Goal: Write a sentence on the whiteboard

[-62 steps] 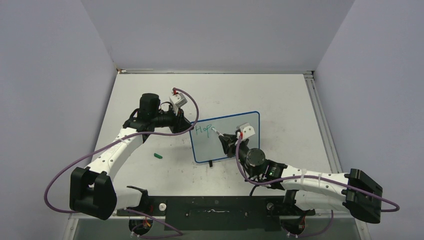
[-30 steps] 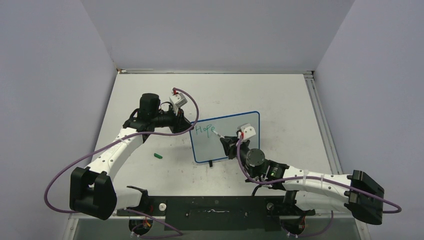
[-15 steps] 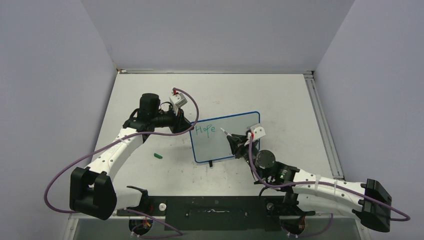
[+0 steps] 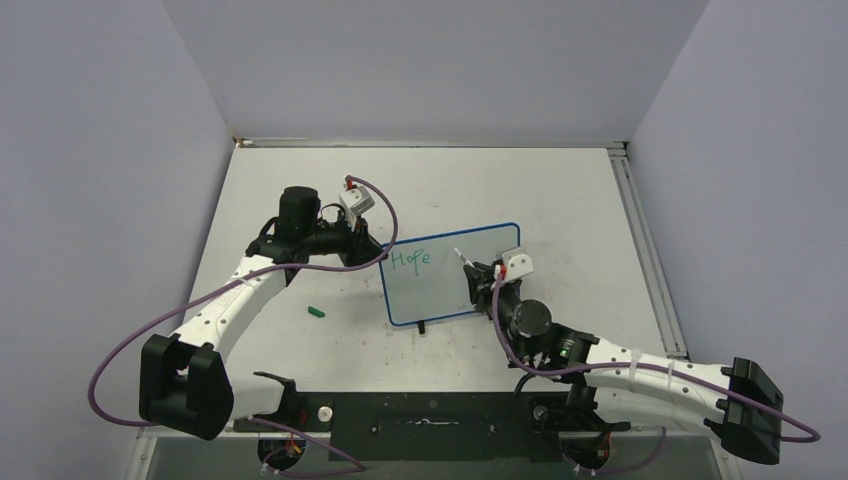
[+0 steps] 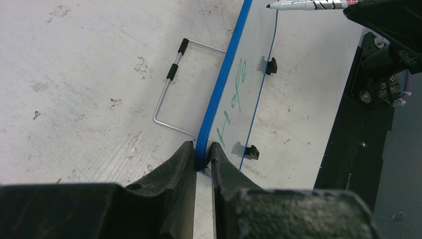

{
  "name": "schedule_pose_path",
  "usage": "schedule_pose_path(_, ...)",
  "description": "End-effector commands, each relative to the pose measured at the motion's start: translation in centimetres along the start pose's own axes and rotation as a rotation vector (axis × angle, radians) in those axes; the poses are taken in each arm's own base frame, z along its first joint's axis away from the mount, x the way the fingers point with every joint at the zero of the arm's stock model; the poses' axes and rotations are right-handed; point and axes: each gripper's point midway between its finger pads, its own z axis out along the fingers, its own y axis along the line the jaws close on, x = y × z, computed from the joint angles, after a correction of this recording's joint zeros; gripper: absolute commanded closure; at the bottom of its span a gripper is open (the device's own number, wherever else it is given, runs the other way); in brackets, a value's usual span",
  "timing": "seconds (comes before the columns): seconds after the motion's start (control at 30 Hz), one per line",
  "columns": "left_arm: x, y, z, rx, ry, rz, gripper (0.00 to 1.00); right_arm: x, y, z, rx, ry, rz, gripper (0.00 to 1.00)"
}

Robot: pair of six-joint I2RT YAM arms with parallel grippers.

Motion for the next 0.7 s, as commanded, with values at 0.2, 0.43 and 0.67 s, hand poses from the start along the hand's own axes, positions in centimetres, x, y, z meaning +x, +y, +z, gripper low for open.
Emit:
schedule_pose_path(0.2, 1.2, 0.5, -0.1, -0.027, 0.045, 0.003, 1.0, -1.8, -0.5, 1.1, 0.029, -0.066, -0.02, 0.95)
schedule_pose_path(0.43, 1.3, 0.5, -0.1, -0.027, 0.046, 0.003, 1.0, -2.0, -0.4, 1.5, 0.025, -0.076, -0.02, 0.95)
schedule_pose_path(0.67, 1.2, 0.4, -0.1, -0.026, 0.043, 0.006, 1.0, -1.8, 0.2, 1.7, -0.003, -0.066, -0.015, 0.95)
